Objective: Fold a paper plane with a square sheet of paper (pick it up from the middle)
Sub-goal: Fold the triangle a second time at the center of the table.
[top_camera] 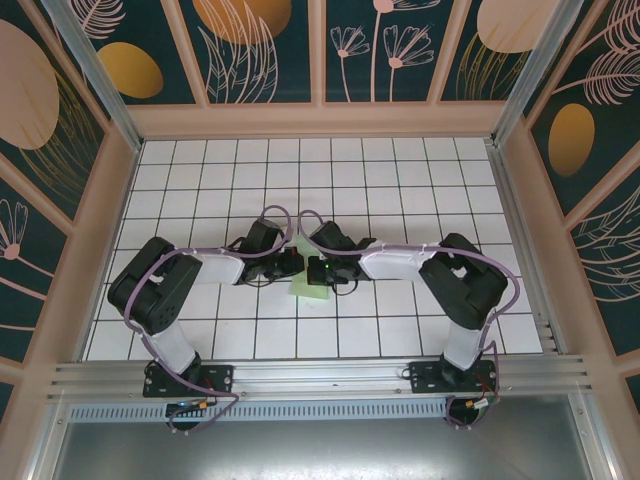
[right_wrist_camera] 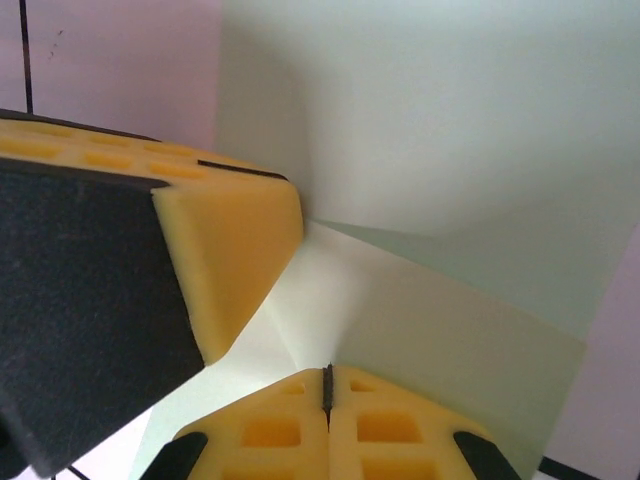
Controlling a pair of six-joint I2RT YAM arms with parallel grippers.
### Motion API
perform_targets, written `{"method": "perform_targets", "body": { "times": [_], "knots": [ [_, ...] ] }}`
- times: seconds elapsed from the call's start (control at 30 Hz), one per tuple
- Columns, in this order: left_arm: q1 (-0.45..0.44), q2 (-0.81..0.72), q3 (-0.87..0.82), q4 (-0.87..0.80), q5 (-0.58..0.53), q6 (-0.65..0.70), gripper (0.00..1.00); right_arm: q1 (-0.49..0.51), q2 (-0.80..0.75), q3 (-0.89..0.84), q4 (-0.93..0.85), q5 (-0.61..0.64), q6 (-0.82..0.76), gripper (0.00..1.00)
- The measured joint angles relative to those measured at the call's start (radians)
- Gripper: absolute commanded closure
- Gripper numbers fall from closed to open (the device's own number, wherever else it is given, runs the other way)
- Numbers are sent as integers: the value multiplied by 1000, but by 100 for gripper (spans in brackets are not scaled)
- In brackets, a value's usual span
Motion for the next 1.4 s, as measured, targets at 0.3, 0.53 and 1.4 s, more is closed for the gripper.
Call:
{"method": "perform_targets", "body": {
  "times": [0.3,0.53,1.4],
  "knots": [
    [0,0,-1,3,-1,-5,100,13,14,11,-5,-3,-4,100],
    [0,0,-3,4,-3,-8,100,14,14,8,-24,-3,-10,100],
    [-5,-1,-20,34,-17,-24,100,14,-98,-127,-35,-28,-57,100]
  ]
}}
